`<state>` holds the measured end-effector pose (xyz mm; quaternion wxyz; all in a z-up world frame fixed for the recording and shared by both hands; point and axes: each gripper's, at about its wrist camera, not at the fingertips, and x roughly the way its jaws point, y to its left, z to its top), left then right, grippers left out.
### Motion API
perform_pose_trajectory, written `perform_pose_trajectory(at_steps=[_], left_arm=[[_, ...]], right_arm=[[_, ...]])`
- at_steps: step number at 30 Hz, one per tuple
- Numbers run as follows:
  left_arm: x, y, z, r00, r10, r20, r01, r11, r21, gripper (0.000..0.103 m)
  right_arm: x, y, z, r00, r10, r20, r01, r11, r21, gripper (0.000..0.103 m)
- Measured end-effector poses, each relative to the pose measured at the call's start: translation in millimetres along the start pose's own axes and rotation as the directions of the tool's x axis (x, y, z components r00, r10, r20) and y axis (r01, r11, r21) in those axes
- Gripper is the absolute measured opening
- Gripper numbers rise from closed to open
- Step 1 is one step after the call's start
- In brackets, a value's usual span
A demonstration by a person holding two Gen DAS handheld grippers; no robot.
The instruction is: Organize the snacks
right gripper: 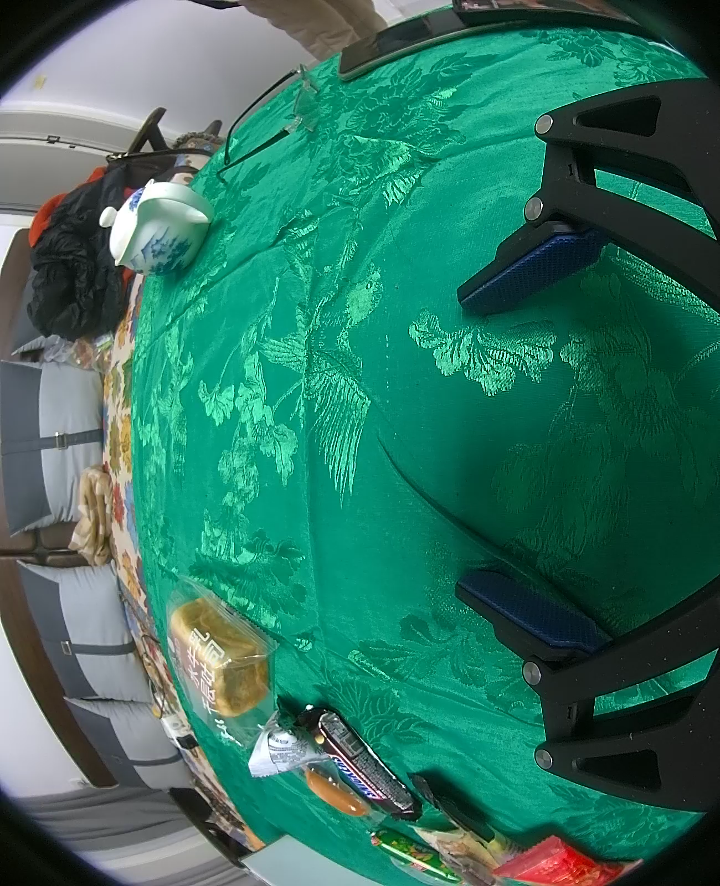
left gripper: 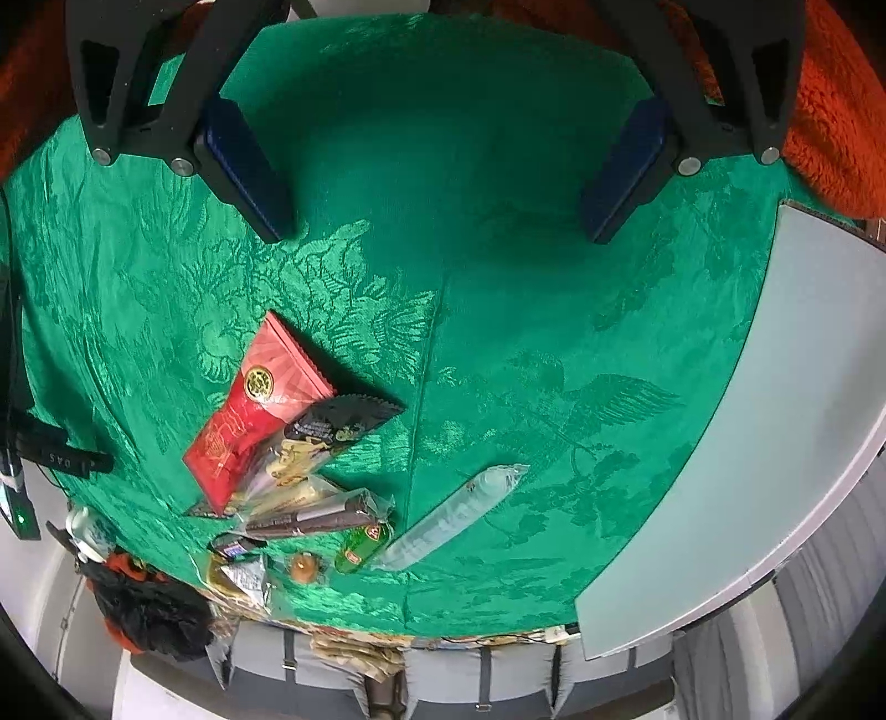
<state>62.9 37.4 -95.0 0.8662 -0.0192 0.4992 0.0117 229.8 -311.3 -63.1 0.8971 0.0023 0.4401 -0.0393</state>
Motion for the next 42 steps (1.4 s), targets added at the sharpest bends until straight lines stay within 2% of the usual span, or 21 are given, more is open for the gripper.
perform_pose_trajectory(at_steps=[7, 11, 13, 16, 17, 18, 20, 21, 23, 25, 27, 29, 30, 32, 33, 35, 36, 38, 41, 42], left_arm=[[0, 1, 0, 0.999, -0.008, -0.031, 0.009, 1.000, 0.011, 0.103], [-6, 8, -2, 0.997, -0.060, -0.048, 0.059, 0.998, -0.008, 0.103], [-16, 16, -1, 0.995, -0.099, -0.020, 0.098, 0.994, -0.049, 0.103], [-33, 26, 3, 0.995, -0.099, 0.034, 0.101, 0.992, -0.074, 0.103], [-42, 32, 5, 0.993, -0.106, 0.057, 0.111, 0.990, -0.082, 0.103], [-48, 37, 6, 0.991, -0.114, 0.073, 0.120, 0.989, -0.088, 0.103], [-64, 52, 9, 0.984, -0.138, 0.113, 0.150, 0.983, -0.104, 0.103], [-68, 58, 11, 0.981, -0.147, 0.126, 0.160, 0.981, -0.107, 0.103], [-72, 71, 22, 0.977, -0.161, 0.140, 0.176, 0.979, -0.100, 0.103], [-69, 74, 36, 0.973, -0.186, 0.134, 0.198, 0.977, -0.075, 0.103], [-64, 68, 55, 0.966, -0.231, 0.114, 0.236, 0.971, -0.030, 0.102], [-58, 49, 82, 0.954, -0.281, 0.107, 0.276, 0.959, 0.057, 0.102], [-57, 39, 93, 0.953, -0.283, 0.109, 0.272, 0.957, 0.100, 0.101], [-46, 12, 124, 0.963, -0.246, 0.109, 0.215, 0.947, 0.238, 0.095], [-39, 7, 135, 0.968, -0.227, 0.108, 0.193, 0.946, 0.260, 0.090], [-16, 8, 159, 0.973, -0.225, 0.059, 0.205, 0.950, 0.237, 0.085], [0, 12, 168, 0.973, -0.228, 0.018, 0.220, 0.954, 0.205, 0.080], [24, 17, 175, 0.974, -0.220, -0.048, 0.225, 0.955, 0.193, 0.075], [47, 14, 169, 0.990, -0.121, -0.069, 0.134, 0.958, 0.254, 0.074], [52, 11, 167, 0.991, -0.109, -0.072, 0.125, 0.957, 0.263, 0.063]], right_arm=[[0, 0, 0, 1.000, -0.001, 0.001, 0.001, 1.000, 0.000, 0.097], [0, 0, 0, 1.000, -0.002, 0.001, 0.002, 1.000, 0.002, 0.097], [1, 2, -2, 1.000, -0.005, 0.001, 0.005, 1.000, 0.006, 0.097], [-1, 4, -5, 1.000, -0.019, -0.014, 0.019, 0.999, 0.028, 0.096], [-1, 4, -5, 0.999, -0.007, -0.045, 0.008, 1.000, 0.022, 0.096], [-2, 3, -3, 0.996, 0.007, -0.087, -0.004, 1.000, 0.028, 0.094], [-16, 2, -3, 0.987, 0.113, -0.113, -0.107, 0.992, 0.064, 0.092], [-33, 6, -7, 0.981, 0.173, -0.093, -0.167, 0.984, 0.061, 0.092], [-70, 20, -19, 0.976, 0.212, -0.044, -0.213, 0.977, 0.001, 0.094], [-108, 31, -44, 0.961, 0.276, -0.005, -0.275, 0.959, -0.065, 0.094], [-132, 38, -69, 0.948, 0.318, 0.013, -0.316, 0.944, -0.101, 0.094], [-150, 43, -103, 0.942, 0.333, 0.041, -0.326, 0.939, -0.112, 0.094], [-154, 45, -114, 0.941, 0.335, 0.055, -0.328, 0.939, -0.107, 0.094], [-162, 47, -139, 0.933, 0.349, 0.081, -0.344, 0.936, -0.077, 0.094], [-163, 49, -144, 0.932, 0.353, 0.081, -0.348, 0.935, -0.071, 0.094], [-165, 53, -149, 0.930, 0.361, 0.067, -0.356, 0.931, -0.080, 0.094], [-166, 56, -148, 0.926, 0.371, 0.061, -0.365, 0.926, -0.098, 0.094], [-170, 57, -145, 0.925, 0.372, 0.075, -0.362, 0.925, -0.119, 0.094], [-169, 52, -148, 0.920, 0.384, 0.082, -0.376, 0.921, -0.103, 0.094], [-166, 50, -149, 0.921, 0.383, 0.073, -0.376, 0.922, -0.094, 0.094]])
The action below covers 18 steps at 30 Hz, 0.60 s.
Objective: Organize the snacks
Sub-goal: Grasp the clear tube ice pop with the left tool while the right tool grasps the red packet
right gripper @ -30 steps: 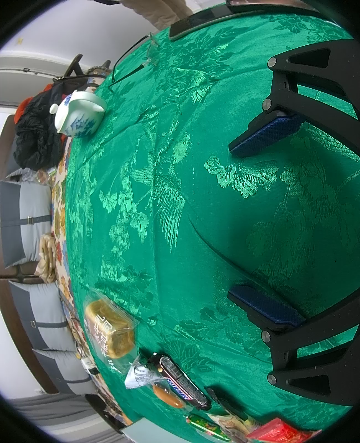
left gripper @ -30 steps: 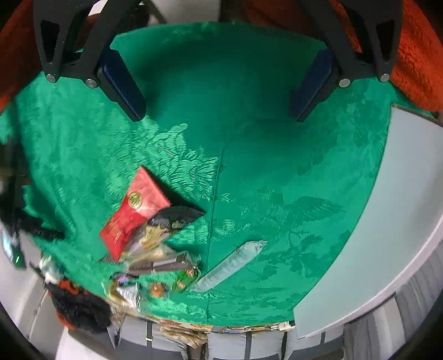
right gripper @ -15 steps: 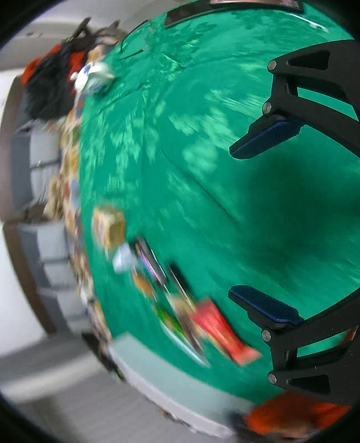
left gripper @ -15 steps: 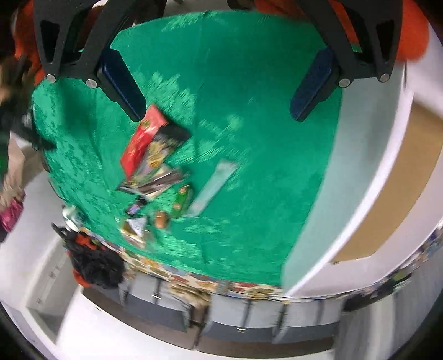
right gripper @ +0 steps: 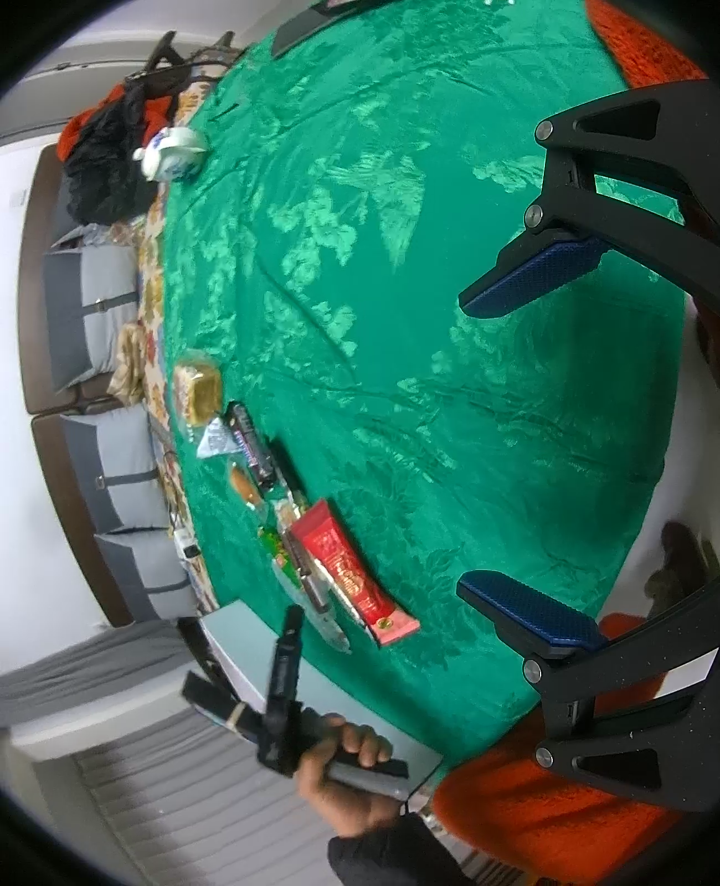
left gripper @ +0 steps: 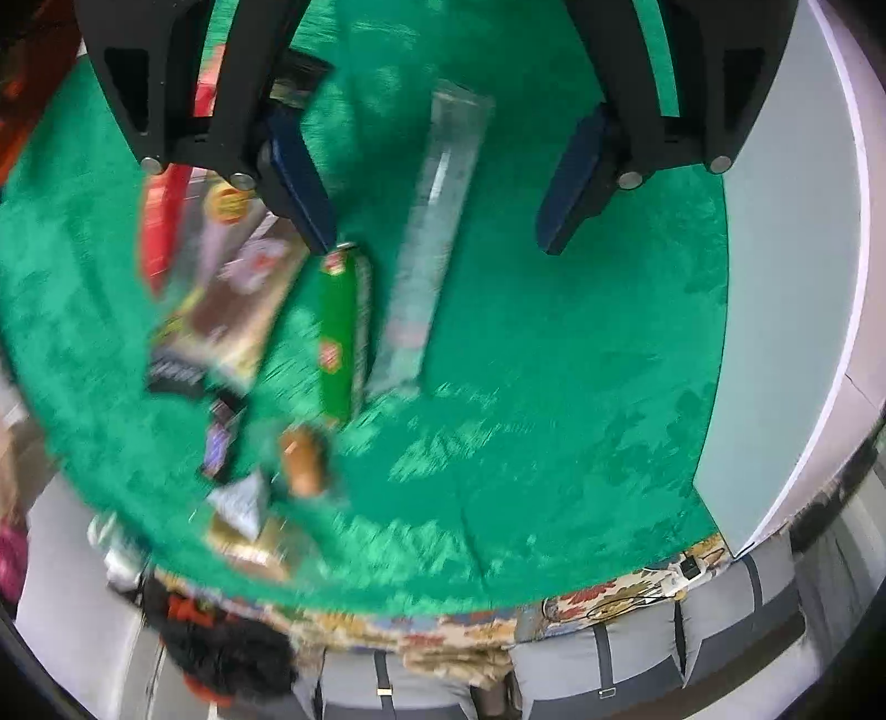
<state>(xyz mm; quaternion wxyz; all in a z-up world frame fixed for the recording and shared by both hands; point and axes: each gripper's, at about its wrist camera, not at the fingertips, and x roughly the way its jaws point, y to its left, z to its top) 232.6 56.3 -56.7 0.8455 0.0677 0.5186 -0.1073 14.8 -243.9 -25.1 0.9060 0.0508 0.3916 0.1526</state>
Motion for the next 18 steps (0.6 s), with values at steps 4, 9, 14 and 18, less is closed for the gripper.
perform_pose_trajectory(at_steps=[4, 9, 14, 18], left_arm=[[17, 2, -10, 0.999, -0.008, -0.036, 0.007, 1.000, -0.015, 0.018], [-4, 11, -59, 1.000, -0.010, -0.001, 0.009, 0.987, -0.162, 0.018], [-25, 26, -112, 0.996, 0.020, 0.089, 0.010, 0.945, -0.326, 0.018], [-29, 24, -121, 0.992, 0.042, 0.118, -0.003, 0.950, -0.313, 0.018]], right_arm=[[9, -5, -1, 0.999, 0.000, -0.037, 0.001, 1.000, 0.028, 0.094], [15, 7, 11, 0.985, 0.146, -0.091, -0.128, 0.975, 0.179, 0.094], [79, 56, 42, 0.940, 0.280, -0.197, -0.209, 0.924, 0.320, 0.092], [133, 88, 72, 0.934, 0.248, -0.258, -0.154, 0.929, 0.337, 0.047]])
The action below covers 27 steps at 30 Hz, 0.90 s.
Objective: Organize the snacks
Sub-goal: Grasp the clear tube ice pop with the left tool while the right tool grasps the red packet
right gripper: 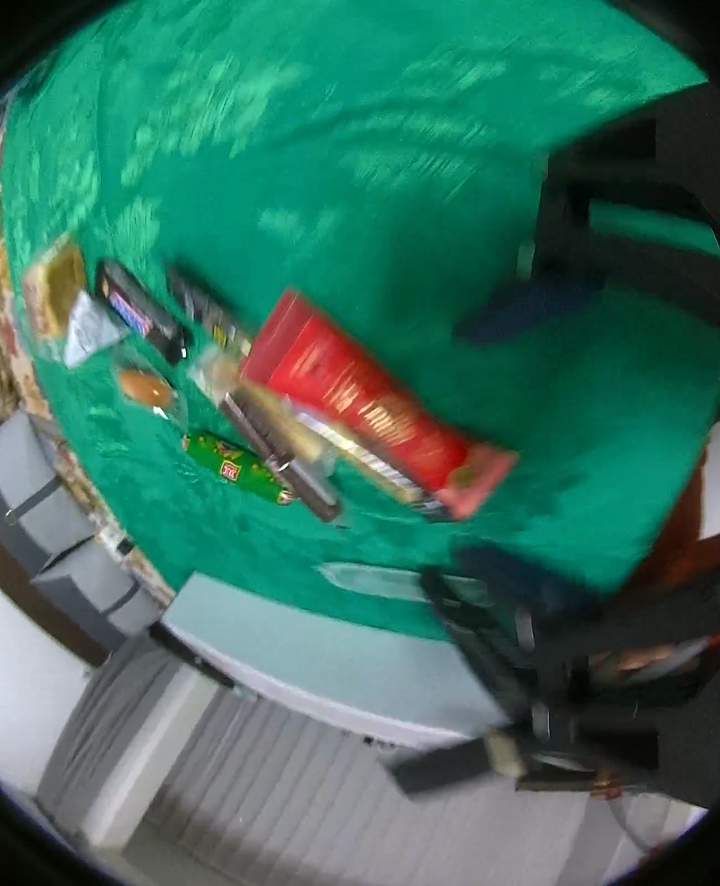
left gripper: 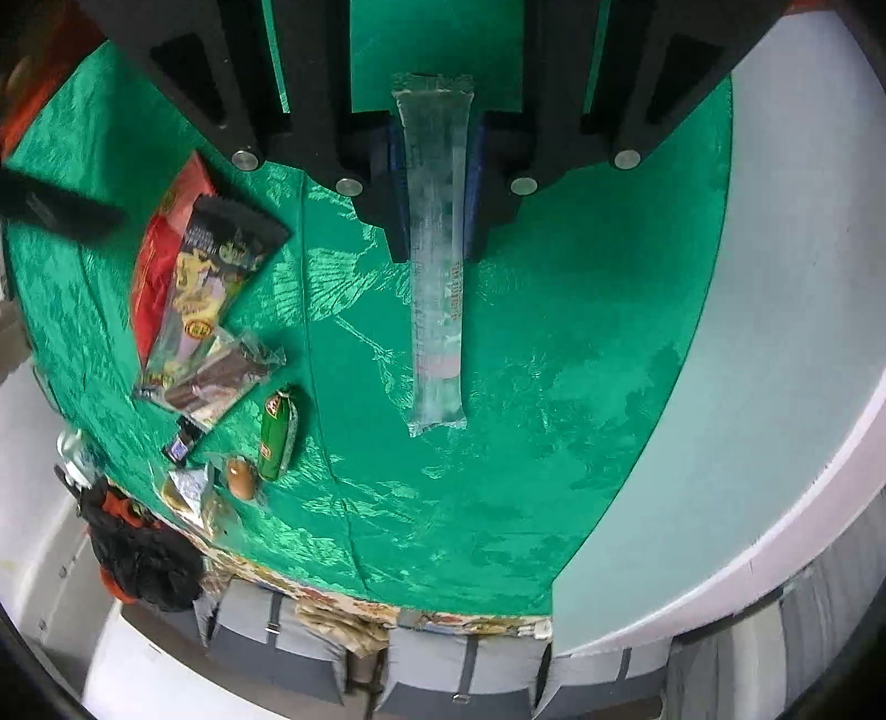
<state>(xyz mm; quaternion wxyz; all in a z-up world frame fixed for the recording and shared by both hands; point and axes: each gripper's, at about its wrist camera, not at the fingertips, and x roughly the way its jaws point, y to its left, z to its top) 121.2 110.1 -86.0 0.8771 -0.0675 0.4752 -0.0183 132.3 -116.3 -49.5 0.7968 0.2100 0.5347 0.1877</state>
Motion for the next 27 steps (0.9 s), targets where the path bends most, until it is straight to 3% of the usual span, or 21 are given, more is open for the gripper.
perform_pose_trajectory(at_steps=[3, 4, 6, 8, 10, 12, 14, 15, 16, 17, 20, 27], left_arm=[[0, -5, -2, 1.000, 0.015, 0.017, -0.016, 0.999, 0.038, 0.018], [-1, -5, -4, 1.000, 0.009, 0.018, -0.009, 0.999, 0.035, 0.018], [-4, -2, -5, 1.000, -0.007, 0.015, 0.007, 1.000, 0.022, 0.018], [-5, -1, -6, 1.000, -0.015, 0.009, 0.014, 1.000, 0.015, 0.018], [-4, -2, -4, 1.000, -0.020, 0.005, 0.020, 1.000, 0.015, 0.018], [-3, -4, -3, 1.000, -0.025, 0.003, 0.025, 1.000, 0.012, 0.018], [-1, -5, -1, 0.999, -0.032, 0.003, 0.032, 0.999, 0.008, 0.018], [-1, -6, -1, 0.999, -0.034, 0.003, 0.034, 0.999, 0.006, 0.018], [-1, -6, -1, 0.999, -0.035, 0.003, 0.035, 0.999, 0.003, 0.018], [-1, -5, -1, 0.999, -0.038, 0.002, 0.038, 0.999, -0.002, 0.018], [-2, -1, -2, 0.999, -0.044, -0.001, 0.044, 0.999, -0.016, 0.018], [-1, -8, -2, 1.000, -0.017, 0.013, 0.017, 1.000, 0.009, 0.018]], right_arm=[[25, -3, 12, 0.999, -0.017, -0.037, 0.022, 0.993, 0.118, 0.033], [28, -8, 12, 1.000, -0.003, -0.028, 0.007, 0.988, 0.153, 0.024], [23, -15, 10, 1.000, 0.013, -0.027, -0.008, 0.986, 0.167, 0.018], [13, -16, 9, 0.998, -0.008, -0.059, 0.015, 0.993, 0.116, 0.016], [-9, -15, 10, 0.989, -0.133, -0.071, 0.131, 0.991, -0.033, 0.016], [-25, -13, 15, 0.966, -0.253, -0.048, 0.242, 0.956, -0.168, 0.016], [-25, -23, 23, 0.937, -0.333, -0.105, 0.299, 0.921, -0.250, 0.025], [-24, -33, 27, 0.933, -0.336, -0.131, 0.299, 0.923, -0.242, 0.029], [-25, -39, 30, 0.937, -0.323, -0.129, 0.291, 0.931, -0.220, 0.046], [-29, -47, 32, 0.945, -0.308, -0.114, 0.284, 0.940, -0.188, 0.056], [-43, -66, 32, 0.962, -0.267, -0.062, 0.261, 0.961, -0.092, 0.056], [-40, -63, 27, 0.969, -0.247, -0.012, 0.246, 0.968, -0.058, 0.057]])
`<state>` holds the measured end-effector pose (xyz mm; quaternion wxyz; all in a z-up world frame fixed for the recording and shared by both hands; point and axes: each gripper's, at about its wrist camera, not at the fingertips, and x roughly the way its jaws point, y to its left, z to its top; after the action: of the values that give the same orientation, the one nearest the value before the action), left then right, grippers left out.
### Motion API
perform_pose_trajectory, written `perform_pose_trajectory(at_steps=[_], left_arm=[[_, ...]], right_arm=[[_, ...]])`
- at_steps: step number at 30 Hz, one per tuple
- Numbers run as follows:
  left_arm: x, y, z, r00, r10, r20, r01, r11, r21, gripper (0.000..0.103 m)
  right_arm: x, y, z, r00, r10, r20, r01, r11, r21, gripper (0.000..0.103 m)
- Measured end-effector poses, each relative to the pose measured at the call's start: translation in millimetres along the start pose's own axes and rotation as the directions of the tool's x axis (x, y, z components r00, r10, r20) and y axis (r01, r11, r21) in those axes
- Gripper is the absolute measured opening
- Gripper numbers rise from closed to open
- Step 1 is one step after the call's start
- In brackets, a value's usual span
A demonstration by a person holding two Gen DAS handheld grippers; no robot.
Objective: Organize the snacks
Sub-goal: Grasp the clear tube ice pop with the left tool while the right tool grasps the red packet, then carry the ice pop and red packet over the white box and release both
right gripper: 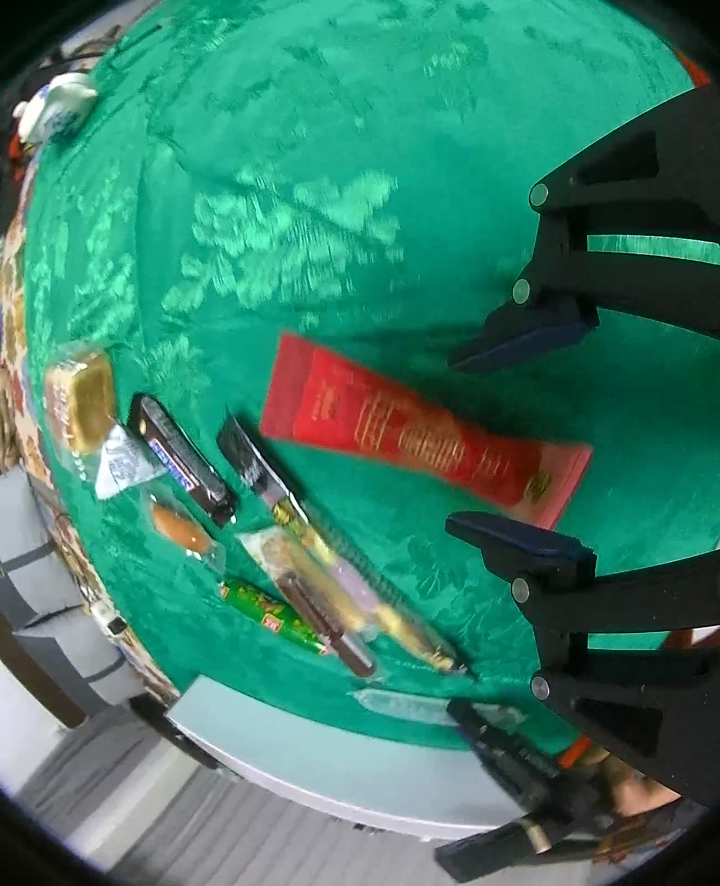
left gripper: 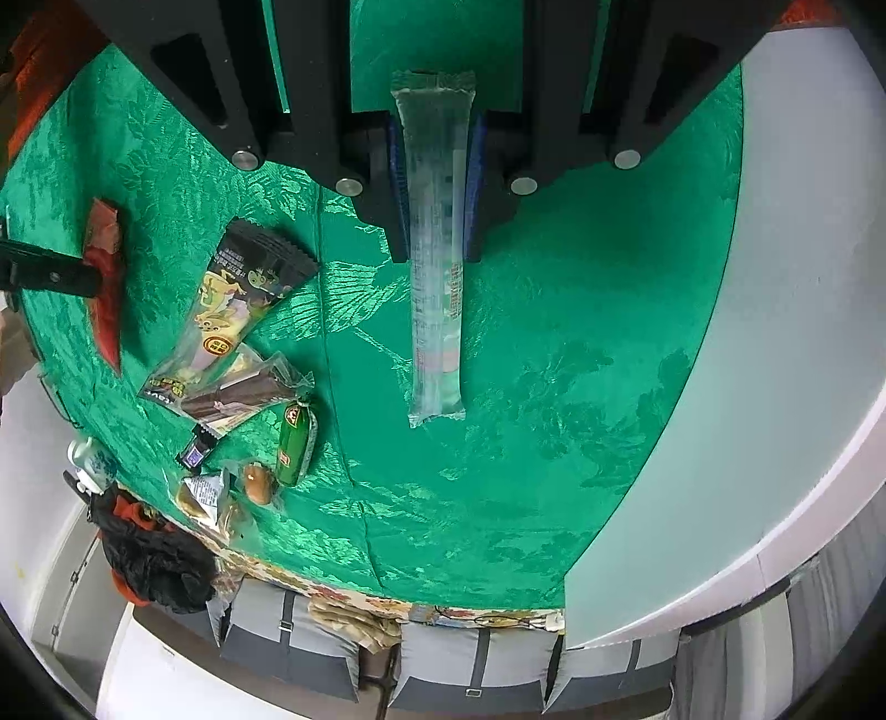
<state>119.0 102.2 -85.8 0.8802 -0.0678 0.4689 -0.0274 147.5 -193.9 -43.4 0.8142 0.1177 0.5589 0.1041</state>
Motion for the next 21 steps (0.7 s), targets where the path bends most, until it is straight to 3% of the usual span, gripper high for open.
perform_pose_trajectory(at_steps=[1, 2, 4, 7, 12, 21], left_arm=[[0, -1, 0, 1.000, 0.003, 0.002, -0.003, 1.000, 0.003, 0.018], [0, -1, -1, 1.000, 0.005, 0.004, -0.005, 1.000, 0.006, 0.018], [-1, 0, -2, 1.000, 0.002, 0.006, -0.002, 1.000, 0.004, 0.018], [-2, 4, -2, 1.000, -0.009, 0.006, 0.009, 1.000, -0.014, 0.018], [-1, 5, -1, 1.000, -0.026, 0.010, 0.026, 0.999, -0.030, 0.018], [-12, 5, 0, 0.998, -0.056, 0.038, 0.057, 0.998, -0.039, 0.018]], right_arm=[[7, 8, 1, 1.000, -0.018, -0.002, 0.018, 1.000, -0.020, 0.057], [15, 19, 2, 0.999, -0.050, -0.005, 0.050, 0.997, -0.058, 0.049], [23, 48, -1, 0.978, -0.205, 0.028, 0.206, 0.954, -0.217, 0.014], [15, 70, -10, 0.951, -0.291, 0.106, 0.310, 0.900, -0.305, 0.012], [-6, 95, -17, 0.911, -0.342, 0.231, 0.409, 0.826, -0.389, 0.012], [-25, 127, -20, 0.882, -0.331, 0.334, 0.460, 0.754, -0.468, 0.012]])
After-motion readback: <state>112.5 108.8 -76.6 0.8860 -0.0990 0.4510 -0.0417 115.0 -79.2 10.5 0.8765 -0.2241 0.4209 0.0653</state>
